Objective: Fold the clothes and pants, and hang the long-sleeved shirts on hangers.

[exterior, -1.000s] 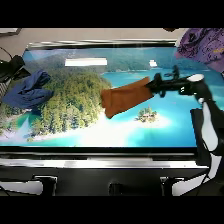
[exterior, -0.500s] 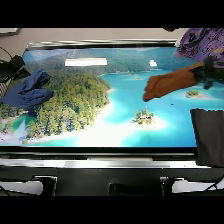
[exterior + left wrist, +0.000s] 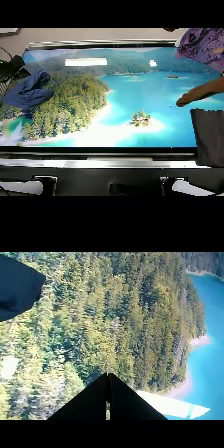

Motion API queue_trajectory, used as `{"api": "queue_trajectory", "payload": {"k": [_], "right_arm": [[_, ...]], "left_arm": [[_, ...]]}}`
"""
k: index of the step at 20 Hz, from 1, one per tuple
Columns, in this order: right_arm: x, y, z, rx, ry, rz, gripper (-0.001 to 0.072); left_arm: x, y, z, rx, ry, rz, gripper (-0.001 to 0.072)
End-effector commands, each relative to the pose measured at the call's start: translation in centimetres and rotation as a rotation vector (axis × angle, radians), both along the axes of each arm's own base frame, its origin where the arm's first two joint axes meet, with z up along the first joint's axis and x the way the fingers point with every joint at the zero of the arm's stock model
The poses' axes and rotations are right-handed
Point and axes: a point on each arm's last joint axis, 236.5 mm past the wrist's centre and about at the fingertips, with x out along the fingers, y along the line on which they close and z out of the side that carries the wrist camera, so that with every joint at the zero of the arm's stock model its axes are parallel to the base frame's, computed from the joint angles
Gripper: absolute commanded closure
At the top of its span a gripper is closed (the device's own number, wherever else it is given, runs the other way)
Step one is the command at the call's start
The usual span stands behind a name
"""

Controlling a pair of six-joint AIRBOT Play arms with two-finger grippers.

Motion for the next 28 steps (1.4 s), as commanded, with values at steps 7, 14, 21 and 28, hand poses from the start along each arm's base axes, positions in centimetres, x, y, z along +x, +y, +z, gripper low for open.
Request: {"api": "queue_trajectory", "payload": {"k": [7, 14, 21, 28], "right_arm": [[-15.1, -5.9, -2.8, -0.227, 0.577, -0.280, 0.0681], [-20.0, -6.3, -5.6, -0.261, 0.821, -0.260, 0.0680], [-25.6, -4.6, -13.5, -0.210, 1.091, -0.207, 0.0678], [-29.9, -1.9, -18.5, -0.143, 1.237, -0.193, 0.0678]], "left_arm": [[-0.9, -0.3, -0.4, -0.004, 0.039, -0.015, 0.0688], [-1.2, -0.4, -0.6, -0.006, 0.053, -0.020, 0.0688], [-1.4, -0.4, -0.7, -0.007, 0.063, -0.023, 0.0688], [-1.4, -0.4, -0.7, -0.007, 0.063, -0.023, 0.0688]]}}
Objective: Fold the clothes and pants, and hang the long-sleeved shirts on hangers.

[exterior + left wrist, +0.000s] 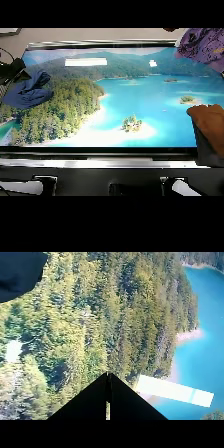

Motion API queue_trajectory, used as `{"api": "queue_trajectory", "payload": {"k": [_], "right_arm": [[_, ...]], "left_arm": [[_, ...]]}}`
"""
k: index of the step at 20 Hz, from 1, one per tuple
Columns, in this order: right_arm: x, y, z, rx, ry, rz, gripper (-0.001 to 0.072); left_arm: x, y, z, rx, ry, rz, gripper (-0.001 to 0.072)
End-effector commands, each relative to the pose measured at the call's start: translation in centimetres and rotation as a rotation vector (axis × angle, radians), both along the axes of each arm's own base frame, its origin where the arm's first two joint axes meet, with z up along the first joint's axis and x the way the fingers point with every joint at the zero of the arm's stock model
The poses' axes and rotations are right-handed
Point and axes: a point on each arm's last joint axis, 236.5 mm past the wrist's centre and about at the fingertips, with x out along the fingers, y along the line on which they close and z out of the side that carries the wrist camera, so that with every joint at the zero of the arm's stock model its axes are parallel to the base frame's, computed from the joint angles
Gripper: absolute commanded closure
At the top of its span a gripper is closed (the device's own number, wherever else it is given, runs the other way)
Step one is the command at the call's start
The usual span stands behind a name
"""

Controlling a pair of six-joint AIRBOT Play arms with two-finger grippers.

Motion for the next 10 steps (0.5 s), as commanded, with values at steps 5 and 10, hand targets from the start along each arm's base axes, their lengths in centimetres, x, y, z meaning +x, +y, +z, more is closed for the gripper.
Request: {"api": "queue_trajectory", "payload": {"k": [5, 10], "right_arm": [[-3.3, 2.1, -3.0, 0.061, 0.113, -0.022, 0.0678], [-4.1, 1.4, -2.8, 0.025, 0.151, -0.020, 0.0650]], "left_arm": [[0.0, 0.0, 0.0, 0.000, 0.000, -0.001, 0.0688], [0.0, 0.0, 0.0, 0.000, 0.000, -0.001, 0.0688]]}}
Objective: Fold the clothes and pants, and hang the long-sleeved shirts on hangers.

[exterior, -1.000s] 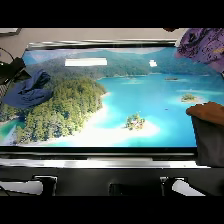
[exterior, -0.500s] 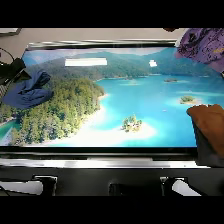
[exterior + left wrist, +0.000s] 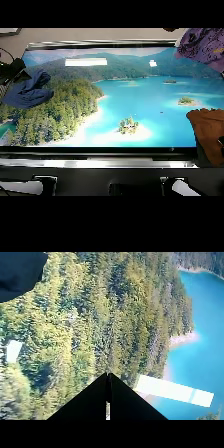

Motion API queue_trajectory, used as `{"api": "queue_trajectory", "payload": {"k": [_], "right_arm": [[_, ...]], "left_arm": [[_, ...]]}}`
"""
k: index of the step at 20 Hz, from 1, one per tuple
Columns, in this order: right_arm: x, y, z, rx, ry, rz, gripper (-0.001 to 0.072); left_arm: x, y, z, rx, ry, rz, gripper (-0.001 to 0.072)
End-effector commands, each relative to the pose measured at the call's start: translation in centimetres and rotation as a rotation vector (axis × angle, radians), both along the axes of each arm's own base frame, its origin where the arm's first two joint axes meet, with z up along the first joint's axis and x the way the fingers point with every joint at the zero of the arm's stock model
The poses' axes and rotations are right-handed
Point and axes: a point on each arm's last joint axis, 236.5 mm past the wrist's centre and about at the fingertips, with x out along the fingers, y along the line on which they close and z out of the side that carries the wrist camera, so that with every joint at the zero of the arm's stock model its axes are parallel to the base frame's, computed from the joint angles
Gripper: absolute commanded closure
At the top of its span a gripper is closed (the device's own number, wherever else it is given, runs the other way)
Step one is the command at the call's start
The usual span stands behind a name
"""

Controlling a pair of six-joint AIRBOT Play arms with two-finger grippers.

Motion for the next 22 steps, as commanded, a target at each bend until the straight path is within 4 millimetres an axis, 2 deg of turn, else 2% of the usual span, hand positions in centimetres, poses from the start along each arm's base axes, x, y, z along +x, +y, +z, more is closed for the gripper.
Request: {"api": "queue_trajectory", "payload": {"k": [1, 3, 4, 5, 6, 7, 8, 9, 10, 11, 12, 13, 14, 15, 17, 19, 20, 22], "right_arm": [[-1.1, -0.7, 0.4, -0.032, 0.049, 0.003, 0.0541], [-1.5, -0.7, 0.7, -0.035, 0.071, 0.000, 0.0234], [-1.5, -0.6, 0.8, -0.030, 0.071, 0.000, 0.0162], [-0.9, -0.6, 0.9, -0.019, 0.049, 0.020, 0.0178], [0.6, -0.9, 1.2, -0.009, -0.008, 0.059, 0.0184], [3.2, -1.3, 1.9, -0.006, -0.108, 0.115, 0.0191], [6.8, -1.7, 3.2, -0.013, -0.256, 0.177, 0.0256], [11.2, -1.5, 5.0, -0.019, -0.440, 0.240, 0.0397], [16.6, -0.6, 7.8, -0.013, -0.673, 0.321, 0.0539], [21.4, 1.2, 10.9, 0.007, -0.868, 0.405, 0.0596], [25.1, 3.8, 13.6, 0.035, -1.004, 0.508, 0.0641], [27.9, 7.2, 15.5, 0.071, -1.087, 0.619, 0.0660], [29.8, 11.2, 16.2, 0.114, -1.110, 0.735, 0.0678], [30.8, 15.2, 16.0, 0.160, -1.095, 0.847, 0.0679], [31.3, 24.2, 14.3, 0.264, -1.003, 1.103, 0.0679], [30.2, 32.9, 12.6, 0.353, -0.903, 1.357, 0.0679], [29.2, 36.8, 11.9, 0.379, -0.860, 1.466, 0.0679], [27.5, 42.4, 11.0, 0.391, -0.805, 1.615, 0.0679]], "left_arm": [[0.0, 0.0, 0.0, 0.001, 0.000, -0.001, 0.0688], [0.0, 0.0, 0.0, 0.001, -0.001, -0.001, 0.0688], [0.0, 0.0, 0.0, 0.001, -0.001, -0.001, 0.0688], [0.0, 0.0, 0.0, 0.001, -0.001, -0.001, 0.0688], [0.0, 0.0, 0.0, 0.001, -0.001, -0.001, 0.0688], [0.0, 0.0, 0.0, 0.001, -0.001, -0.001, 0.0688], [0.0, -0.1, 0.0, 0.001, -0.001, -0.002, 0.0688], [0.0, -0.1, 0.0, 0.001, -0.001, -0.002, 0.0688], [0.0, -0.2, 0.0, 0.001, -0.001, -0.006, 0.0688], [0.0, -0.5, 0.0, 0.004, -0.002, -0.016, 0.0688], [0.0, -1.0, -0.1, 0.021, -0.001, -0.041, 0.0689], [0.0, -1.5, -0.3, 0.050, -0.001, -0.070, 0.0689], [-0.2, -2.3, -0.6, 0.077, 0.008, -0.090, 0.0689], [-0.4, -3.3, -1.1, 0.092, 0.019, -0.117, 0.0689], [-1.7, -6.1, -2.5, 0.121, 0.040, -0.203, 0.0689], [-3.2, -8.8, -3.6, 0.143, 0.026, -0.298, 0.0689], [-4.3, -10.1, -4.0, 0.150, 0.016, -0.338, 0.0689], [-6.1, -11.9, -4.4, 0.153, -0.014, -0.369, 0.0689]]}}
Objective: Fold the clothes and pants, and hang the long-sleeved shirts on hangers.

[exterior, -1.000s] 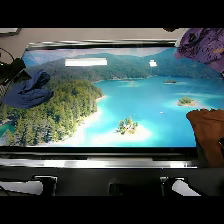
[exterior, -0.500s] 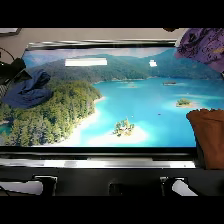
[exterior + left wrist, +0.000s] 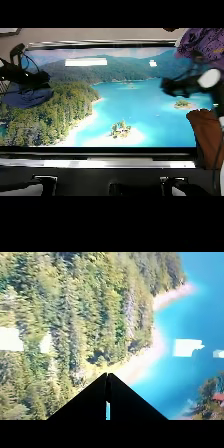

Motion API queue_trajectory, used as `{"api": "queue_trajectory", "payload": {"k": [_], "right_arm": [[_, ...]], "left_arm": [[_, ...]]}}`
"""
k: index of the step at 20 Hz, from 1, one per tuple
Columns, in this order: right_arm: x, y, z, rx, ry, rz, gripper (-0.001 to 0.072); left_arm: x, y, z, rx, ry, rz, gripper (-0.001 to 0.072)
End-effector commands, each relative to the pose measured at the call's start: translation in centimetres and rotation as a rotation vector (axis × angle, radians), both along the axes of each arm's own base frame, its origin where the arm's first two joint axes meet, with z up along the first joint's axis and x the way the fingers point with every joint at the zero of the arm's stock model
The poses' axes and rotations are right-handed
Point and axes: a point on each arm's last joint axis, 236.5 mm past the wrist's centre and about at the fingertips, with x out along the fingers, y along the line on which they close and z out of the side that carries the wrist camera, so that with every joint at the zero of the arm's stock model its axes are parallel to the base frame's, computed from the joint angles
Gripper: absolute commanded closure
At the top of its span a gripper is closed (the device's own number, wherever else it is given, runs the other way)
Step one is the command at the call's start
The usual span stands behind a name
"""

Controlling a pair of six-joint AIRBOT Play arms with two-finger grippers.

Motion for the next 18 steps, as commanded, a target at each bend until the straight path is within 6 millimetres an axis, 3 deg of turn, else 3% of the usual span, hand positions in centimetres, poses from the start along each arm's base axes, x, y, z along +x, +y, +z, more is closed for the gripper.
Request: {"api": "queue_trajectory", "payload": {"k": [1, 3, 5, 18], "right_arm": [[-3.0, 10.9, -1.2, -0.111, -0.029, 0.295, 0.0679], [-3.9, 13.7, -0.9, -0.123, -0.067, 0.367, 0.0679], [-4.0, 14.8, -0.6, -0.115, -0.090, 0.386, 0.0678], [-4.0, 14.9, -0.5, -0.107, -0.092, 0.383, 0.0678]], "left_arm": [[-2.6, -2.9, -0.8, 0.023, -0.060, -0.086, 0.0689], [-3.4, -3.1, -0.2, 0.022, -0.082, -0.089, 0.0688], [-3.6, -2.9, 0.1, 0.021, -0.085, -0.086, 0.0688], [-3.5, -3.0, 0.0, 0.021, -0.084, -0.086, 0.0687]]}}
